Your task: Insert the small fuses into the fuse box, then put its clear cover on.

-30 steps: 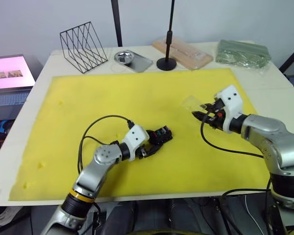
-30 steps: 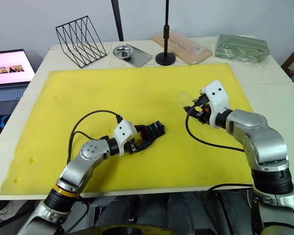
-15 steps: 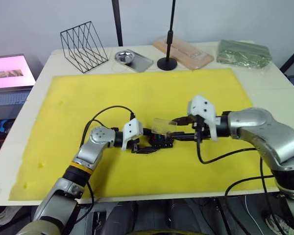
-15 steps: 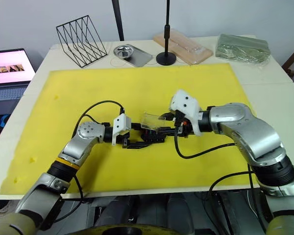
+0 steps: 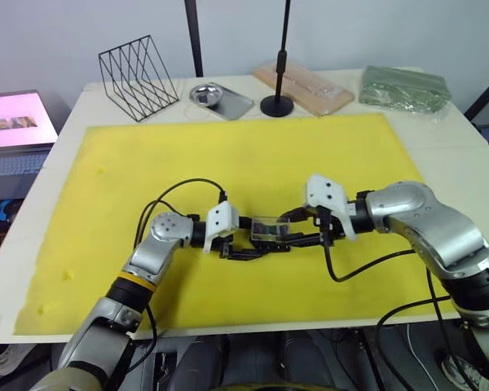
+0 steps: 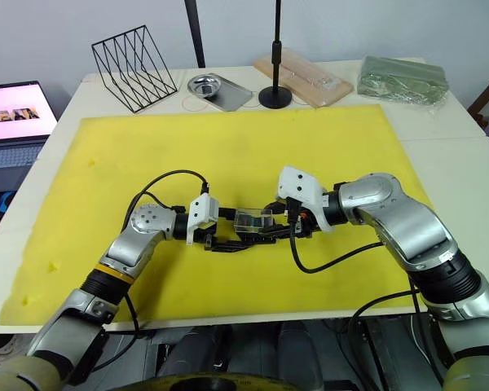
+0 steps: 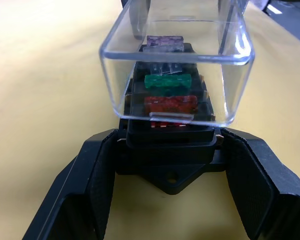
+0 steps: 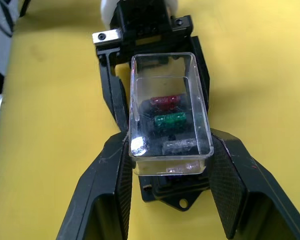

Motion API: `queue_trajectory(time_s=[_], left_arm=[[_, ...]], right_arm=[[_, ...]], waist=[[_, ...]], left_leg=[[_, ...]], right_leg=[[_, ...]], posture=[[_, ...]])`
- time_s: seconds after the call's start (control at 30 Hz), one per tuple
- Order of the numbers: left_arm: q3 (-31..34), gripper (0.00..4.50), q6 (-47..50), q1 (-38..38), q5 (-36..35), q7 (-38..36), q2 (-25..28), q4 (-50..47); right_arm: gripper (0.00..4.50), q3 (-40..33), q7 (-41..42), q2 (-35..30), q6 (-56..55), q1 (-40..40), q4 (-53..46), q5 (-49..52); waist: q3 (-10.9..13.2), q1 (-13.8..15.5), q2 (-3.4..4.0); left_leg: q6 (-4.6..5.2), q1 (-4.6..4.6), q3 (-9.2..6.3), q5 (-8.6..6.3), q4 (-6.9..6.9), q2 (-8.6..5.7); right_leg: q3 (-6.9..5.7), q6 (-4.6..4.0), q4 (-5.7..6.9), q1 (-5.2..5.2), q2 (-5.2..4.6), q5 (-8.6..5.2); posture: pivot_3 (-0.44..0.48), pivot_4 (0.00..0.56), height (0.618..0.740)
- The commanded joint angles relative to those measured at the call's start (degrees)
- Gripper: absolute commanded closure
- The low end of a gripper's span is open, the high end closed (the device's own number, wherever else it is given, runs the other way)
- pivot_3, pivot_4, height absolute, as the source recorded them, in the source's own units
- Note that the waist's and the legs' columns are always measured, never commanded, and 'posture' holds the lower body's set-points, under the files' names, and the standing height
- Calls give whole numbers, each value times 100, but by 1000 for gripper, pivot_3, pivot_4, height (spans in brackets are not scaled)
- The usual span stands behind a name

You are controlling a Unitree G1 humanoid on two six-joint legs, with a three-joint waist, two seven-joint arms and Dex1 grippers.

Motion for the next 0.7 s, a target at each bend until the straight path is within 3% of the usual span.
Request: queue_trajectory(time_s=[0.03, 0.7], left_arm=[[120, 1699, -124, -18, -49, -107, 36, 18], [93, 1699, -141, -11, -12, -110, 13, 41]], right_arm=[[2715, -6, 159, -11, -229, -101, 90, -104], [2715, 30, 296, 239, -771, 127, 601, -390]], waist=[[0, 0, 0], [0, -1, 0]], left_leg=[[0, 0, 0, 0, 0, 0], [0, 0, 0, 0, -1, 0]], right_leg=[[0, 0, 0, 0, 0, 0], [0, 0, 1, -1, 0, 0]], posture=[[0, 150, 740], [0, 150, 740]])
